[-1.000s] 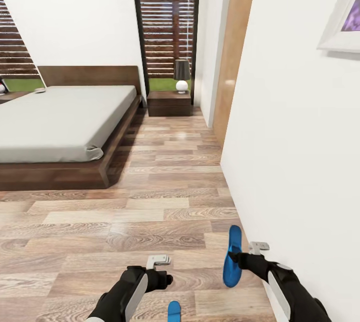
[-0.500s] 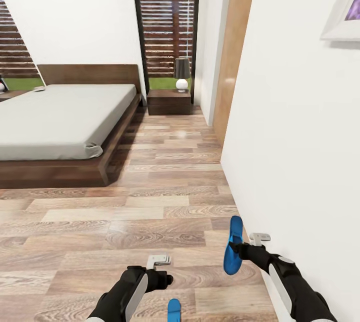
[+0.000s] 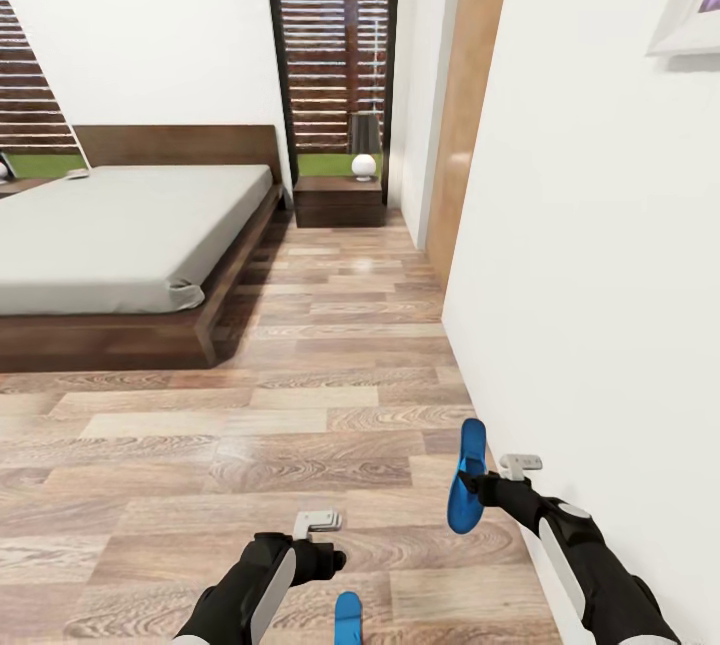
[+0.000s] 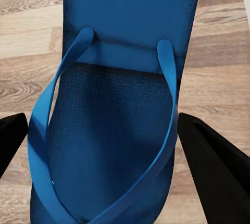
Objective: In the bedroom, move the book from the bed onto either nightstand, and place the two sandals side by side next to the bed.
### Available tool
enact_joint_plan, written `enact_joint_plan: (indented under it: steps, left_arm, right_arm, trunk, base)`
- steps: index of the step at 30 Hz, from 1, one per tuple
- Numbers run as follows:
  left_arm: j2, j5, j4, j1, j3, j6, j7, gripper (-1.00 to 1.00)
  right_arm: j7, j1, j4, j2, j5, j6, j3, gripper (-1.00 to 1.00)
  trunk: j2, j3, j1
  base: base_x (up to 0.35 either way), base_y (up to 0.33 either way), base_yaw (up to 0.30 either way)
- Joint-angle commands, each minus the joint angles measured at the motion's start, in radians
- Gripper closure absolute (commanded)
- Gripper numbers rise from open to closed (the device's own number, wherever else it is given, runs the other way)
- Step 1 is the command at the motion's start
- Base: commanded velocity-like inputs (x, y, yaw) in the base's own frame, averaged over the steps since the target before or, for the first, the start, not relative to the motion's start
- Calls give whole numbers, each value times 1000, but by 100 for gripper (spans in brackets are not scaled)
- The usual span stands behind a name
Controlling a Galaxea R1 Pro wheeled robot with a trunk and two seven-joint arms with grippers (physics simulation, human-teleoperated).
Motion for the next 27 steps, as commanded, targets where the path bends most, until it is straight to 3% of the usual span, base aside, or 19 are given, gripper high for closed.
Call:
enact_joint_plan:
  steps: [1, 20, 27]
  left_arm:
    - [0, 6, -1, 0, -1, 5, 2, -100]
    - [0, 7, -1, 0, -1, 6, 2, -100]
    - [0, 7, -1, 0, -1, 6, 2, -100]
  right_arm:
    - [3, 0, -2, 0, -11, 8, -1, 100]
    - [3, 0, -6, 0, -11, 8, -4, 100]
    - [4, 0, -52, -1, -12, 9, -6, 100]
  trunk:
    - [-8, -4, 4]
    - [-141, -64, 77]
    - [-190, -86, 103]
  base:
    - [0, 0, 0]
    - [0, 0, 0]
    - [0, 0, 0]
